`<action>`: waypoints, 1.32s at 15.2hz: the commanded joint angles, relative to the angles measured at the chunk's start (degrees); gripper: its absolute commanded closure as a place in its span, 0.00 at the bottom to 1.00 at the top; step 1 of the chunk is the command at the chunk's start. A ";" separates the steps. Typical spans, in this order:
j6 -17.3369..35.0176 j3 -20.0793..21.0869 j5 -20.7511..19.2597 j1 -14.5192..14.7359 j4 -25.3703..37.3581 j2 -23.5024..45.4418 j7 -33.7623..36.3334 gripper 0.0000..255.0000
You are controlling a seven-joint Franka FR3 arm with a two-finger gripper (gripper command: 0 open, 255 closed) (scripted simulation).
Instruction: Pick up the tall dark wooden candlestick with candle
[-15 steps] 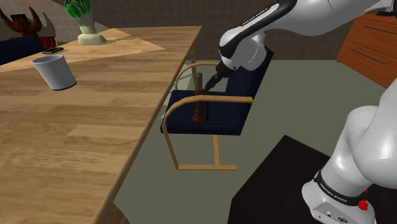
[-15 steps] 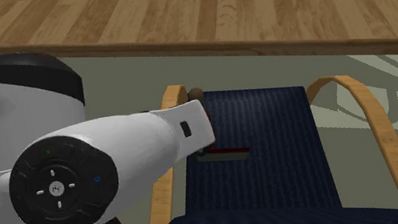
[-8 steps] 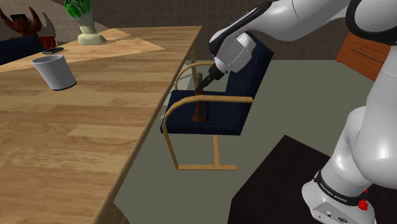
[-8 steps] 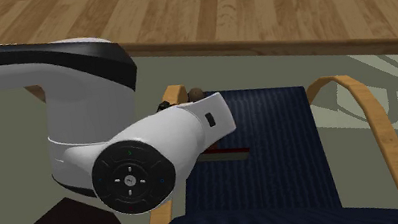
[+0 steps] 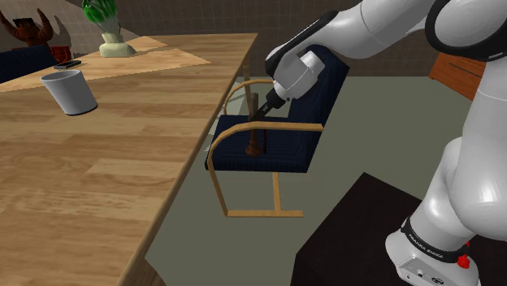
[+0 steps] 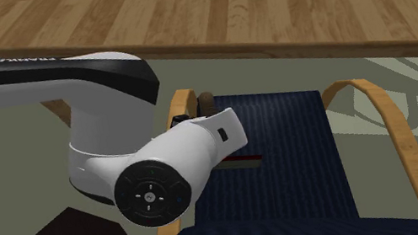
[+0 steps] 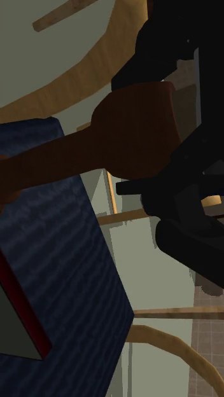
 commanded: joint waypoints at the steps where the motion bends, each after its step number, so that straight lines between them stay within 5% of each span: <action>1: 0.00 0.02 0.10 -0.02 0.00 0.08 -0.10 1.00; 8: 0.07 0.05 0.20 0.01 -0.08 0.06 -0.19 1.00; 20: -2.40 -1.79 -12.21 1.18 0.38 -6.05 11.87 1.00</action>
